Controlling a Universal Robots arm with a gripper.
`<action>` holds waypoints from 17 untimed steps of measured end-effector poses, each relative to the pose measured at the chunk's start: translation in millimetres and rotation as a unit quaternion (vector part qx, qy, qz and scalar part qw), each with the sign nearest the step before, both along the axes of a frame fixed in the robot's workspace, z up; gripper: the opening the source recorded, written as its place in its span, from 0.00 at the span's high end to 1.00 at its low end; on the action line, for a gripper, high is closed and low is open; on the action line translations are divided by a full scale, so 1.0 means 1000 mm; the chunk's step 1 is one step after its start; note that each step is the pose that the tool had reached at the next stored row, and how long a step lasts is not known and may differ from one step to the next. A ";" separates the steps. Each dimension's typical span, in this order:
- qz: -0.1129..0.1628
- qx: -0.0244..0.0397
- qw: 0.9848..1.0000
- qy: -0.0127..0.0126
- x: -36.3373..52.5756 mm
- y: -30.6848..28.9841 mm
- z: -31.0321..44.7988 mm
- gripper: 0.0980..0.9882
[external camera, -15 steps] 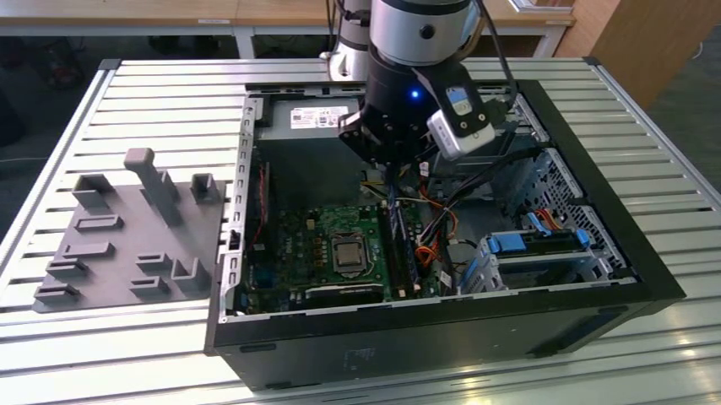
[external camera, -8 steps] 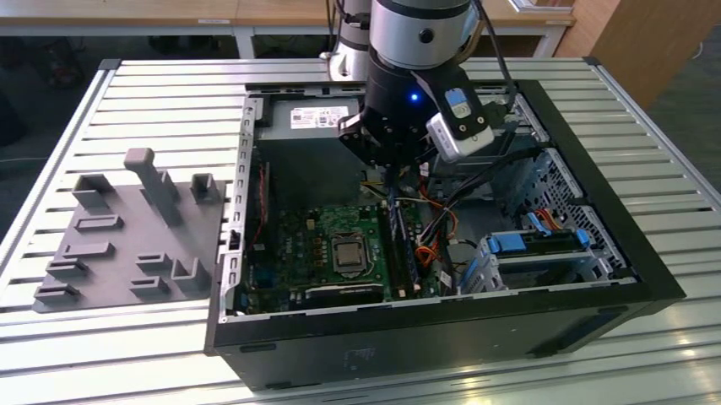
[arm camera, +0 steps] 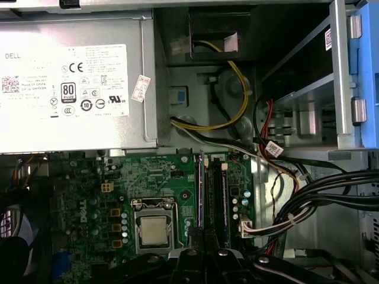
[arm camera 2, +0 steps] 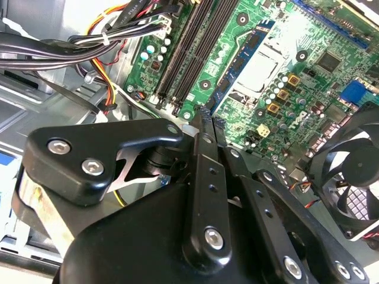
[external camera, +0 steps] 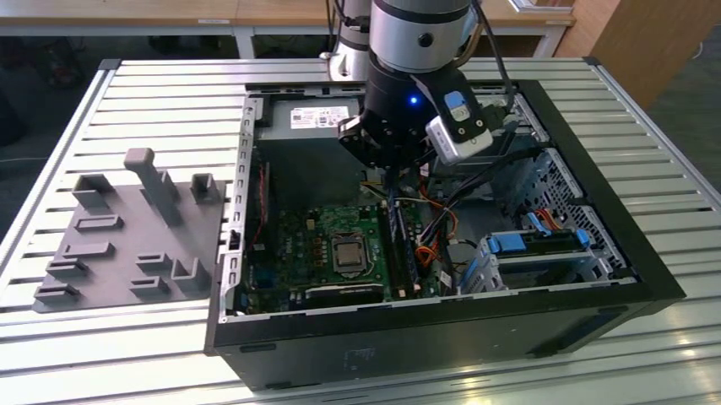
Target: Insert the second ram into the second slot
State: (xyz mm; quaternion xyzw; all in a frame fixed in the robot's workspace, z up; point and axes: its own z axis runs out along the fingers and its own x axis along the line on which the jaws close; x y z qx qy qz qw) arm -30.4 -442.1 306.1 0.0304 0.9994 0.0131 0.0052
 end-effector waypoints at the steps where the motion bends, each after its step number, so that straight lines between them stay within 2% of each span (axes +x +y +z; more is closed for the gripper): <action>1: 0.000 0.000 1.000 0.000 0.0000 0.0000 -0.0004 0.97; 17: 0.000 0.000 1.000 0.000 0.0000 0.0000 -0.0052 0.97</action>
